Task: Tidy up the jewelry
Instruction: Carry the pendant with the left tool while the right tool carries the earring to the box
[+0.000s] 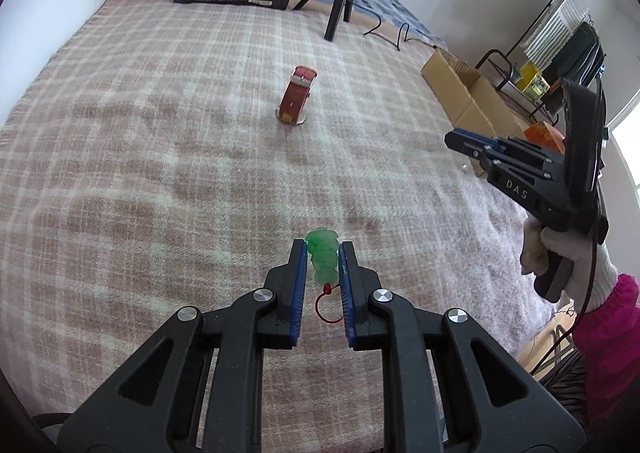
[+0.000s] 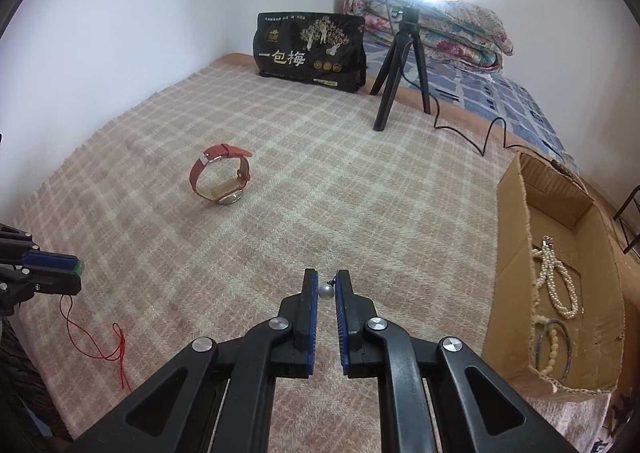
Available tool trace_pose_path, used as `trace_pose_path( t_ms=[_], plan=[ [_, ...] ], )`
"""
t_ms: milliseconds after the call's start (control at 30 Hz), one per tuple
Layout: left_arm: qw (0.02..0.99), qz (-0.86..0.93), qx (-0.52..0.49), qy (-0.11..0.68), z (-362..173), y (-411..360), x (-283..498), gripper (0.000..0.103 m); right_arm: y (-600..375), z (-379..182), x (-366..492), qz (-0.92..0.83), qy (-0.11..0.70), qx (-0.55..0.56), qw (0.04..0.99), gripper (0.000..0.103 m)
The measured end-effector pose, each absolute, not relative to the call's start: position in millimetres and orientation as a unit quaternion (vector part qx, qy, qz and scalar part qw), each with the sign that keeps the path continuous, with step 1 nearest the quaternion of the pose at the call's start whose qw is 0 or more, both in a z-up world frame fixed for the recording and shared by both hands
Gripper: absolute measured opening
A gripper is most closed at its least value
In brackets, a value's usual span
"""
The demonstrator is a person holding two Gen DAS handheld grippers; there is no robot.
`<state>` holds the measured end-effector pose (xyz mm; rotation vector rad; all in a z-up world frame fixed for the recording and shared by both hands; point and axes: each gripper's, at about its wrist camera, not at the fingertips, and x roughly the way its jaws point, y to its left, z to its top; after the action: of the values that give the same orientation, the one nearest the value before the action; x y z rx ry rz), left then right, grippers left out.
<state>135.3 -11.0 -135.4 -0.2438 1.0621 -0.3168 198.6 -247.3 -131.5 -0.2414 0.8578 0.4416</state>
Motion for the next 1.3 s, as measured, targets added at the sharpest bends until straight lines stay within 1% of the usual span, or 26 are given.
trace_pose_path(
  t_ms=[667, 933, 1300],
  plan=[
    [0.863, -0.198, -0.121, 0.448, -79, -50, 143, 0.014, -304, -92, 166, 0.180, 0.377, -0.090, 0.904, 0.006],
    [0.862, -0.226, -0.122, 0.438, -62, -75, 148, 0.014, -331, -80, 155, 0.161, 0.367, -0.076, 0.913, 0.006],
    [0.865, -0.257, -0.117, 0.415, -34, -115, 181, 0.014, -368, -69, 152, 0.130, 0.357, -0.053, 0.924, 0.006]
  ],
)
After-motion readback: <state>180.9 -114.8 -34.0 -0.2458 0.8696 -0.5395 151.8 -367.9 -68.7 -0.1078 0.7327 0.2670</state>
